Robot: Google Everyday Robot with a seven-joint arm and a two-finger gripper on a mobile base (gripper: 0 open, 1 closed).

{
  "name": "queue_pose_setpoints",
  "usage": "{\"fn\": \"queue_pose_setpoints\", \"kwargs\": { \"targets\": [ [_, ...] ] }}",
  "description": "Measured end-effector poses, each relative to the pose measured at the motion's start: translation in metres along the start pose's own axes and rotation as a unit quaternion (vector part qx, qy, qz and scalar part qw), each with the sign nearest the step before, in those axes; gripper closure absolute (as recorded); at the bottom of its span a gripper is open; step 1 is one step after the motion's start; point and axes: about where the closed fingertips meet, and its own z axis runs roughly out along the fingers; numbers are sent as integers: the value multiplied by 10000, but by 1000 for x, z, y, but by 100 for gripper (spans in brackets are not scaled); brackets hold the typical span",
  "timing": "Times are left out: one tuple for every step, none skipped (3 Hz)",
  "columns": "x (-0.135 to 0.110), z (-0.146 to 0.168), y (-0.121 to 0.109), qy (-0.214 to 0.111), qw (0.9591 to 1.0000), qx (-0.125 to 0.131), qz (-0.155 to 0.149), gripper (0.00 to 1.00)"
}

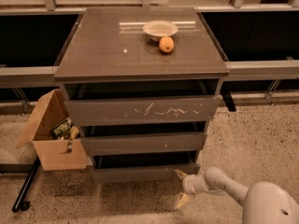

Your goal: Close bottom drawer

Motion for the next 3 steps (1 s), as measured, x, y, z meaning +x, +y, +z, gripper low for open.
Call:
{"fn": "queue_pose_setpoints", "kwargs": {
  "targets": [
    [0, 3, -34, -43, 10000, 73, 5, 0],
    [-1, 14, -61, -115, 9999, 18, 53, 0],
    [-1, 13, -59, -115, 9999, 19, 53, 0]
  ]
}}
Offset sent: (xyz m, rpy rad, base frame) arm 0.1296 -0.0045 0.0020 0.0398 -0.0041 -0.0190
